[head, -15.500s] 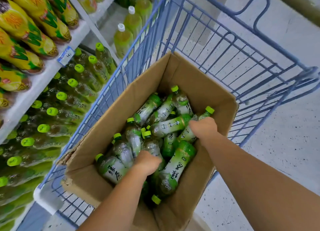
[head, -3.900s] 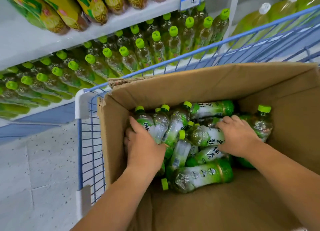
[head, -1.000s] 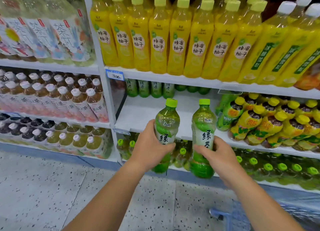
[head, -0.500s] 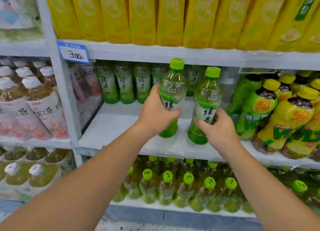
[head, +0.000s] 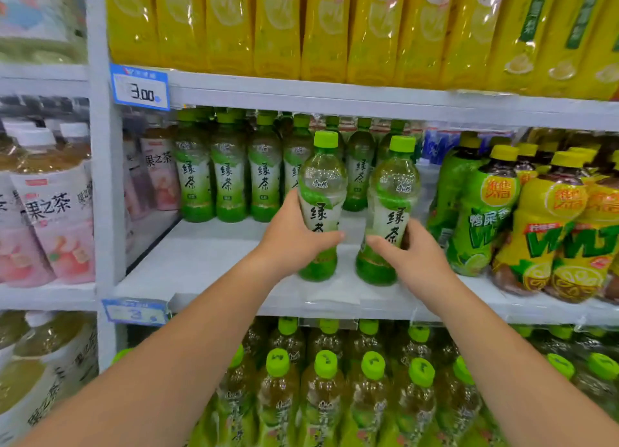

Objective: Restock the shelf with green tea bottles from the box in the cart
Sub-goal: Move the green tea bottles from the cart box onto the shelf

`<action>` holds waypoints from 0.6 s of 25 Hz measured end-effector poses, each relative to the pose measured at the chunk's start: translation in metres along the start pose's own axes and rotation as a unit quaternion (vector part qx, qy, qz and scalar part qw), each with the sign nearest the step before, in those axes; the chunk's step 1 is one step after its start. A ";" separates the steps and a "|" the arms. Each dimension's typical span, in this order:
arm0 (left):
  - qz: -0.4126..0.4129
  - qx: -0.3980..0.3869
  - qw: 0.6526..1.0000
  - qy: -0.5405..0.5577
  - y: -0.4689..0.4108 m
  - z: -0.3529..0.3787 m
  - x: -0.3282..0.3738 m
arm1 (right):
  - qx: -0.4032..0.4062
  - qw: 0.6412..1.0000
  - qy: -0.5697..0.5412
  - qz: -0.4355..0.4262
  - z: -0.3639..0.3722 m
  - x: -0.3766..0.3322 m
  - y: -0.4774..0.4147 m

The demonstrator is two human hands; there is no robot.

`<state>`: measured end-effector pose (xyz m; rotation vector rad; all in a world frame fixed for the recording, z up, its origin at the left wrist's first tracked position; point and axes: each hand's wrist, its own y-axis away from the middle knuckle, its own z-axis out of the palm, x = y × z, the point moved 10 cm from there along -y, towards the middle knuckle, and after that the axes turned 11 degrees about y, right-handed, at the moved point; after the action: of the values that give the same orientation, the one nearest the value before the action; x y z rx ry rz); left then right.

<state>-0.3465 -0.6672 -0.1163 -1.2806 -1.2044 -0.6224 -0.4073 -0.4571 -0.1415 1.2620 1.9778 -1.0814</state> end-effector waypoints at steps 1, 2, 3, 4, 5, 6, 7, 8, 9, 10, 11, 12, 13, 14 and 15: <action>-0.013 -0.014 1.000 -0.013 0.004 0.001 -0.004 | -0.013 1.000 0.006 0.000 0.001 0.002 0.002; -0.024 -0.020 0.999 -0.025 0.009 0.000 -0.009 | -0.027 0.999 0.019 0.001 0.002 0.005 0.004; -0.028 -0.017 0.999 -0.033 0.015 -0.002 -0.013 | -0.040 0.999 0.036 0.001 0.004 0.009 0.007; -0.023 -0.007 0.999 -0.040 0.020 -0.005 -0.014 | -0.050 0.998 0.049 0.001 0.004 0.012 0.009; -0.010 0.004 0.999 -0.048 0.025 -0.007 -0.014 | -0.057 0.997 0.059 -0.001 0.005 0.015 0.011; 0.003 0.014 0.998 -0.054 0.029 -0.008 -0.012 | -0.061 0.996 0.066 -0.004 0.005 0.016 0.013; 0.012 0.021 0.998 -0.057 0.032 -0.009 -0.011 | -0.062 0.996 0.070 -0.008 0.004 0.016 0.014; 0.018 0.026 0.998 -0.059 0.034 -0.010 -0.012 | -0.062 0.995 0.073 -0.011 0.004 0.016 0.014; 0.025 0.029 0.997 -0.065 0.034 -0.011 -0.013 | -0.063 0.995 0.077 -0.016 0.004 0.016 0.012; 0.030 0.025 0.996 -0.074 0.035 -0.010 -0.014 | -0.065 0.994 0.080 -0.018 0.004 0.016 0.011; 0.035 0.020 0.996 -0.082 0.034 -0.009 -0.015 | -0.070 0.994 0.080 -0.019 0.004 0.017 0.009; 0.040 0.015 0.995 -0.091 0.033 -0.008 -0.015 | -0.076 0.994 0.078 -0.018 0.005 0.018 0.007; 0.044 0.012 0.994 -0.104 0.031 -0.008 -0.015 | -0.084 0.994 0.071 -0.016 0.005 0.019 0.004; 0.045 0.012 0.992 -0.119 0.028 -0.007 -0.014 | -0.092 0.994 0.065 -0.013 0.004 0.020 0.000; 0.043 0.013 0.990 -0.133 0.025 -0.006 -0.014 | -0.100 0.993 0.062 -0.011 0.004 0.020 -0.003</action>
<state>-0.3271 -0.6698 -0.1376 -1.4165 -1.3609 -0.3799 -0.4181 -0.4522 -0.1580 1.2282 2.1370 -0.8075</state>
